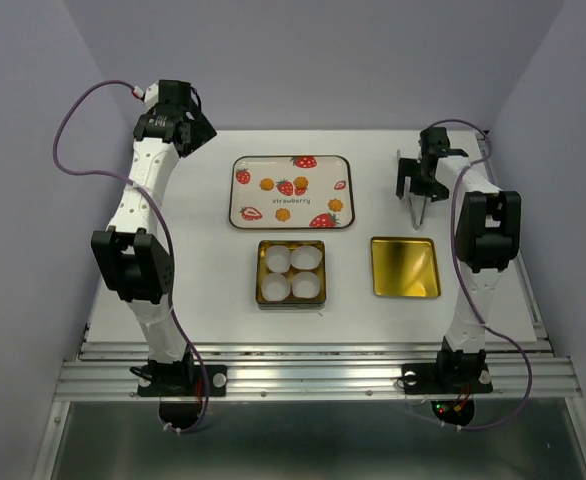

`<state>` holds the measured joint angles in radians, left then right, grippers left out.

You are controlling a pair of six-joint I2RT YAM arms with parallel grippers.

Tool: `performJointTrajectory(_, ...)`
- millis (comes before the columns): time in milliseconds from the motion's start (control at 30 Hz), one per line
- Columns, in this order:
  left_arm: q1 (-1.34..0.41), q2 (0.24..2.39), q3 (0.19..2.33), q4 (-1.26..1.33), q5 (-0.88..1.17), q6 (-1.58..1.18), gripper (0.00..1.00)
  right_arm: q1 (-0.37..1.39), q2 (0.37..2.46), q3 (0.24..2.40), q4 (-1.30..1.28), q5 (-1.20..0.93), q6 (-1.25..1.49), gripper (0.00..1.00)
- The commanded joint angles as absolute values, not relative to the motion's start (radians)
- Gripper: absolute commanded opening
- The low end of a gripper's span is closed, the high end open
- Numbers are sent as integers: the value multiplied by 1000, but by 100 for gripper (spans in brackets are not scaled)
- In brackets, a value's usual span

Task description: Pack the cookies

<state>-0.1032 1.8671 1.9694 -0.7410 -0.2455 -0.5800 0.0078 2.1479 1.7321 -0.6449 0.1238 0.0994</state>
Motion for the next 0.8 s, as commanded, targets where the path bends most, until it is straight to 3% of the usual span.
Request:
performJointTrajectory(0,-103,1864,1974,-715,-278,-558,99,3,2184,1741,-575,153,80,100)
performJointTrajectory(467,-103,1848,1941,-727,-314,-560,99,3,2211,1701,-535,196,49,100)
performJointTrajectory(767,-104,1835,1921,-736,-331,-566,99,3,2197,1646,-535,176,74,85)
